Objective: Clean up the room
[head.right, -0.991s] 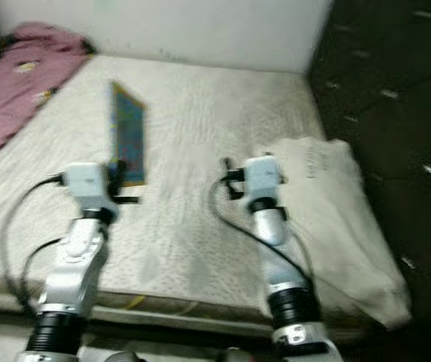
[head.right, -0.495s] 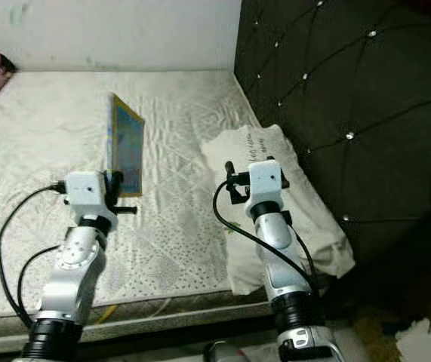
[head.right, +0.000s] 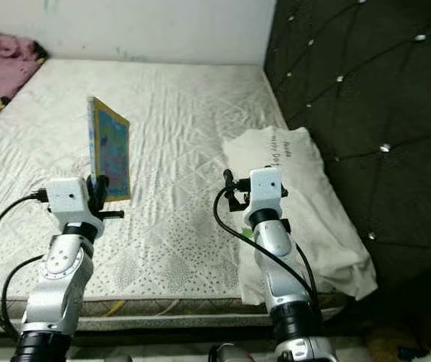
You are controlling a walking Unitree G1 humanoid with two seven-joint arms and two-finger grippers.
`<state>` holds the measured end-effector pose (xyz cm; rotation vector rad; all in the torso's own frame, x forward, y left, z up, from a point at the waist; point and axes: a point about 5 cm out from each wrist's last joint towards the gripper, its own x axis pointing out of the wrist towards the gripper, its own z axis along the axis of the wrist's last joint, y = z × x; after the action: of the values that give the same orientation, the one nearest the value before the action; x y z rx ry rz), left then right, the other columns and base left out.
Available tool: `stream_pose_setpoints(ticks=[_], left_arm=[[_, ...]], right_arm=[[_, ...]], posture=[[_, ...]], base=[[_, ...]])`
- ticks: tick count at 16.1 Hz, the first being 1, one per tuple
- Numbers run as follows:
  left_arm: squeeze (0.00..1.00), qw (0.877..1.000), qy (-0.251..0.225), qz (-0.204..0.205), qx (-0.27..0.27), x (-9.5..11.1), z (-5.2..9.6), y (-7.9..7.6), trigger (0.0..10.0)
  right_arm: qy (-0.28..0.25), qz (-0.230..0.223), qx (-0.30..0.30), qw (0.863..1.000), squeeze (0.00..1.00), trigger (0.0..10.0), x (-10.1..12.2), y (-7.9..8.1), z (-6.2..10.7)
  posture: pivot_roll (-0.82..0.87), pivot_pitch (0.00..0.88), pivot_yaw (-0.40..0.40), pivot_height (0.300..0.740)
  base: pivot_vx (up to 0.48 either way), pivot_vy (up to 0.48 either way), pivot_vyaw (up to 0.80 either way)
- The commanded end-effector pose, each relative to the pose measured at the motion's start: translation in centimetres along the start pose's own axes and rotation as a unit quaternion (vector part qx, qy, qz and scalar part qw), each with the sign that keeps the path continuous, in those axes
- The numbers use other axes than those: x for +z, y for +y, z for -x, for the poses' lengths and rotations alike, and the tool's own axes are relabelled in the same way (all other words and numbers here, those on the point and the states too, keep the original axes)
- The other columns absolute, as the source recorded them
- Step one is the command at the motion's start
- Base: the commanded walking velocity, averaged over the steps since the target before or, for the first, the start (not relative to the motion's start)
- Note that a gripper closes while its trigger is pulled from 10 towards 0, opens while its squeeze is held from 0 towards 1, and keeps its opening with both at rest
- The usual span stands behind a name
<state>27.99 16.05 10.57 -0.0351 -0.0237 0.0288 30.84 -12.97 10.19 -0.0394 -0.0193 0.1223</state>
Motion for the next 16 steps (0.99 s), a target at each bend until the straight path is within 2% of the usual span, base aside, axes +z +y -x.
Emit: stream_pose_setpoints(ticks=[1,2,3,4,5,6,7,8,11,16], left_arm=[[0.0,0.999,-0.044,-0.015,0.001,1.6,0.0,0.3,10.0],[0.0,0.998,-0.051,-0.039,0.011,1.8,0.9,1.3,10.0],[0.0,0.997,-0.052,-0.046,0.014,1.8,1.1,1.5,10.0],[0.0,0.996,-0.046,-0.06,0.041,1.5,2.1,2.6,10.0],[0.0,0.997,-0.036,-0.048,0.056,1.2,2.5,3.1,10.0],[0.0,0.998,-0.033,-0.027,0.049,1.1,2.7,3.1,10.0],[0.0,0.999,-0.024,-0.001,0.032,1.0,2.7,2.8,10.0],[0.0,0.999,-0.015,0.039,-0.015,0.9,2.7,1.3,10.0],[0.0,0.997,-0.009,0.06,-0.039,0.9,2.5,0.2,10.0],[0.0,0.996,-0.009,0.067,-0.051,1.1,2.2,0.0,10.0]], right_arm=[[-0.005,-0.005,-0.012,1.0,0.0,10.0,0.4,-0.6,0.1],[-0.005,-0.012,-0.021,1.0,0.0,10.0,0.5,-0.9,0.6],[-0.005,-0.013,-0.023,1.0,0.0,10.0,0.5,-1.0,0.7],[0.001,-0.018,-0.034,0.999,0.0,10.0,0.3,-1.4,1.4],[0.005,-0.018,-0.036,0.999,0.0,10.0,0.1,-1.5,1.8],[0.007,-0.018,-0.036,0.999,0.0,10.0,0.0,-1.5,1.9],[0.007,-0.018,-0.031,0.999,0.0,10.0,0.1,-1.4,1.8],[0.004,-0.017,-0.026,0.999,0.0,10.0,0.5,-1.4,1.4],[0.004,-0.017,-0.027,0.999,0.0,10.0,0.7,-1.6,1.4],[0.01,-0.018,-0.026,0.999,0.0,10.0,0.5,-1.5,1.6]], posture=[[0.06,0.044,-0.015,0.74],[0.06,0.054,-0.019,0.74],[0.07,0.055,-0.019,0.74],[0.07,0.062,-0.023,0.74],[0.08,0.067,-0.025,0.74],[0.08,0.068,-0.025,0.74],[0.08,0.069,-0.025,0.74],[0.08,0.069,-0.027,0.74],[0.07,0.072,-0.025,0.74],[0.06,0.078,-0.022,0.731]], base=[[0.0,0.0,0.0],[0.0,0.0,0.0],[0.0,0.0,0.0],[0.0,0.0,0.0],[0.0,0.0,0.0],[0.0,0.0,0.0],[0.0,0.0,0.0],[0.0,0.0,0.0],[0.0,0.0,0.0],[0.0,0.0,0.0]])
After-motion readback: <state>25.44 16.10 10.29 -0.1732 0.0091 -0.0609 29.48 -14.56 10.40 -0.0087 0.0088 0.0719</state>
